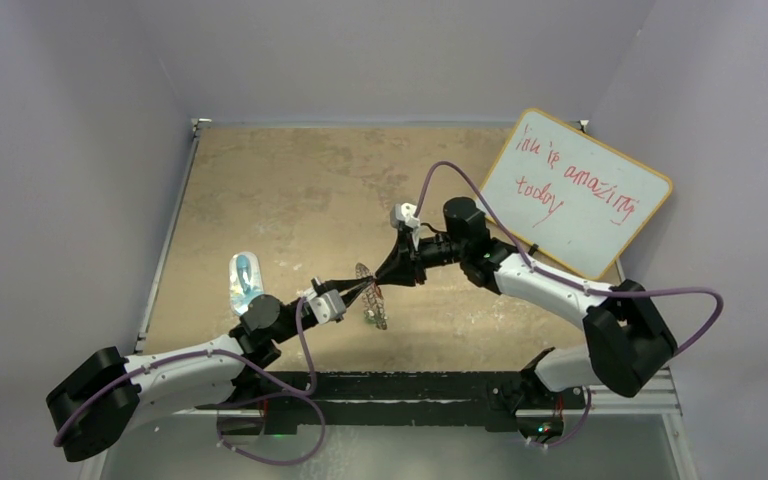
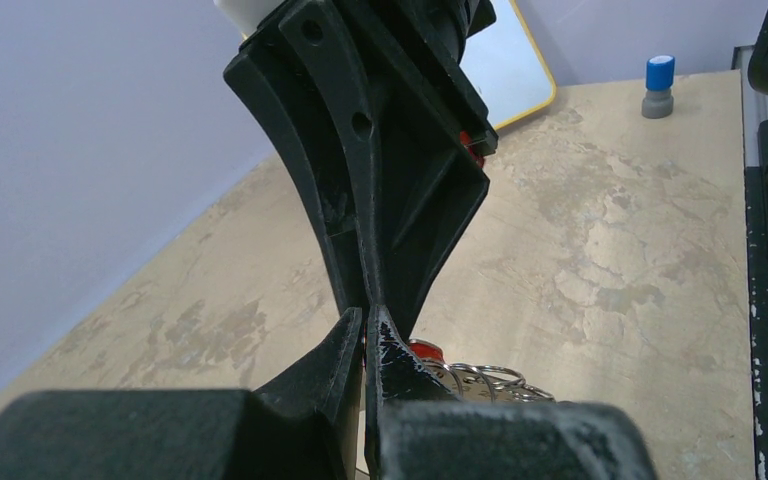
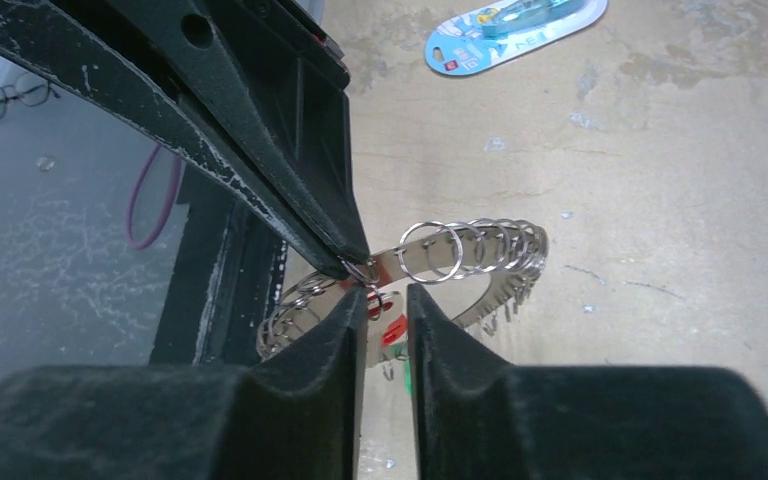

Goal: Put the keys on the keyring

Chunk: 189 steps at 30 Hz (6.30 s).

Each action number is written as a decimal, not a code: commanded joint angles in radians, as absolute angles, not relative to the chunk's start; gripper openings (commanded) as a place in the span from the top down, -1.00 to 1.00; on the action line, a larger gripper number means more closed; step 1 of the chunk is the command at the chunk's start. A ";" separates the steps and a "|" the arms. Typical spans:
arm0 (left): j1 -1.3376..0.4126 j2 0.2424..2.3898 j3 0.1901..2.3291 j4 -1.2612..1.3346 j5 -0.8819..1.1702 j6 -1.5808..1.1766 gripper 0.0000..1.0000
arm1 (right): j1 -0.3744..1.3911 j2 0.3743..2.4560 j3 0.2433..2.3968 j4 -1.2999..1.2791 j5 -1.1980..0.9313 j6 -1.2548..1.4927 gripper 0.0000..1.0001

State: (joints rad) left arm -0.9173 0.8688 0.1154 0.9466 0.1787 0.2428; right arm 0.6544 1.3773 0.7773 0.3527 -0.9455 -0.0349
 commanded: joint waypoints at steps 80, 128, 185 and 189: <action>-0.917 0.850 0.107 1.047 0.213 0.215 1.00 | 0.705 1.417 0.563 1.021 -0.952 0.083 0.54; -0.916 0.811 0.528 -0.042 0.115 0.621 0.61 | 0.895 1.391 1.009 -0.060 -0.462 -0.400 1.00; -0.916 0.650 0.146 0.723 0.155 0.256 1.00 | 0.746 1.310 0.817 0.311 -0.810 -0.249 0.66; -0.916 0.658 0.151 0.715 0.156 0.258 1.00 | 0.746 1.306 0.813 0.323 -0.833 -0.240 0.66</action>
State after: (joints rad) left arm -0.9169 0.6563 0.1329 0.6411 0.1352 0.2714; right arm 0.7486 1.3174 0.7704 0.2848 -0.8043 -0.2440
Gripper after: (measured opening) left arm 0.005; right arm 0.167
